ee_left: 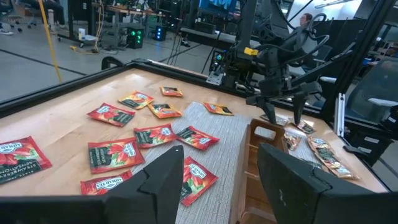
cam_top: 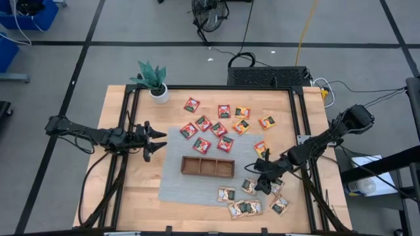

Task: Pick & Place Tea
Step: Put the brown tea bag into the right compartment of the wood organizer

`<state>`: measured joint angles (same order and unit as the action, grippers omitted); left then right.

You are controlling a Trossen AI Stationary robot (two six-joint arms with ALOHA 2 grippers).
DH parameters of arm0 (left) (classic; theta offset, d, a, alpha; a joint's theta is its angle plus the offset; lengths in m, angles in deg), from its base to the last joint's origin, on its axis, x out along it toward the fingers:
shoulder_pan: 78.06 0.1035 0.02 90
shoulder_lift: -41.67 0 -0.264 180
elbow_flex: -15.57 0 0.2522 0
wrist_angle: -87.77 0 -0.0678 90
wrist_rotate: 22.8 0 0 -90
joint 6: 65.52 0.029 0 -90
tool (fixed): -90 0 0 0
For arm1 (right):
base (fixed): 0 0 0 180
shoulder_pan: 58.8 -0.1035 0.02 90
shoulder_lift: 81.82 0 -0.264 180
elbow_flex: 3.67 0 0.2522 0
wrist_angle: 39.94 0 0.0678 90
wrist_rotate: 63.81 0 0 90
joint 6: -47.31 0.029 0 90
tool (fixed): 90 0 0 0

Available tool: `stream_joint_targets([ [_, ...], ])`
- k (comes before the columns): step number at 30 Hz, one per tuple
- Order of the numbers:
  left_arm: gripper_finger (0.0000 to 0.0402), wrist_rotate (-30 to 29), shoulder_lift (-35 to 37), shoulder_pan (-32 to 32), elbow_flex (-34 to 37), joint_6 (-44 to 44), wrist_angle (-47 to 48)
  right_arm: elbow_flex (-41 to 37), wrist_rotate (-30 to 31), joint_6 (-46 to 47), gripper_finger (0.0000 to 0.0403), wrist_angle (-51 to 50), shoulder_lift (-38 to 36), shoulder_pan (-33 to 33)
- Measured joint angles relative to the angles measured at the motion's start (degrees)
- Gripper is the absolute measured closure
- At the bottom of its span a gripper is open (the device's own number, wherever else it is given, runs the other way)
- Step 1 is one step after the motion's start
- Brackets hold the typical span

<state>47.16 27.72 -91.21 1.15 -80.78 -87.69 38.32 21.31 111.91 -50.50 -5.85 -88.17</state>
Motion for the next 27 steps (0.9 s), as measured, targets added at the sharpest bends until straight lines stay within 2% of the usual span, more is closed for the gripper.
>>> stream_joint_targets([
  [7,0.0197,0.00,0.00,0.00,0.02,0.00,0.01,0.68,2.62,-9.19,0.0149,-0.07,0.00,-0.21],
  [11,0.0197,0.00,0.00,-0.02,0.02,-0.01,0.00,3.95,5.59,-15.86,0.0149,-1.82,0.00,-0.88],
  [14,0.0197,0.00,-0.02,-0.02,0.01,0.01,0.00,9.92,8.82,-20.57,0.0149,-10.24,-0.01,-1.15],
  [19,0.0197,0.00,-0.01,-0.02,0.00,0.00,0.03,23.28,13.96,-22.04,0.0158,-32.79,4.74,-1.54],
  [22,0.0197,0.00,-0.02,0.00,0.00,-0.01,-0.06,27.86,13.24,-20.81,0.0171,-38.41,11.14,-1.87],
  [27,0.0197,0.00,0.00,-0.02,0.02,-0.01,-0.07,29.22,4.20,-19.97,0.0181,-37.38,20.70,-2.05],
])
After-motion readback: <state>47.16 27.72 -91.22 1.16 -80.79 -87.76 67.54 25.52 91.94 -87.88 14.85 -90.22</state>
